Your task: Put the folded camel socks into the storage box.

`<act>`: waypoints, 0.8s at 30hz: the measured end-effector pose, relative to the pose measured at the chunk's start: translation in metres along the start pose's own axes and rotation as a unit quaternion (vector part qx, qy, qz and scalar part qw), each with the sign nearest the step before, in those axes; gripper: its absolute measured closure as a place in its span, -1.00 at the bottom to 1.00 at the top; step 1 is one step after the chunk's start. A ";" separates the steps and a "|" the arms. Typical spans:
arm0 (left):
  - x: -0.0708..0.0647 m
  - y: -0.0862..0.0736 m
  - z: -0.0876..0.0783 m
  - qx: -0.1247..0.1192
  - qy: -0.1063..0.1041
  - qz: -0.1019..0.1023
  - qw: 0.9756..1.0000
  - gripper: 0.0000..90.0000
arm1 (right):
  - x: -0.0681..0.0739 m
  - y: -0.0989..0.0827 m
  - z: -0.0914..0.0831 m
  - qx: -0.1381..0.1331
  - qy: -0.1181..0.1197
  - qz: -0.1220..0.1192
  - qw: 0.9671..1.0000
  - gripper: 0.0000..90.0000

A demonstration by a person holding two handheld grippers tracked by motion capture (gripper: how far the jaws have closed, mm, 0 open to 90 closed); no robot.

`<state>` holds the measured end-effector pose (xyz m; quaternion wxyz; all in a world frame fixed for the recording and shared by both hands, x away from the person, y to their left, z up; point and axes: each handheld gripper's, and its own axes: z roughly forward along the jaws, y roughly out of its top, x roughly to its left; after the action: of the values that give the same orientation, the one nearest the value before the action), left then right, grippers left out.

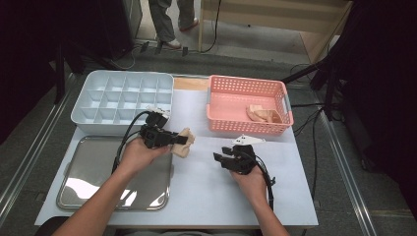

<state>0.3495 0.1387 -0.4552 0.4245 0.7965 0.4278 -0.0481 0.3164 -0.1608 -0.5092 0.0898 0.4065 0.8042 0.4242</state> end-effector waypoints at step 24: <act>0.020 0.002 -0.063 -0.039 0.022 -0.010 0.999 0.64 | 0.000 0.007 0.006 0.011 0.007 -0.005 1.000 0.22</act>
<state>0.3460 0.1961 -0.4227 0.4456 0.7760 0.4461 -0.0179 0.3234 -0.1552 -0.5071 0.0821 0.4003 0.8114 0.4178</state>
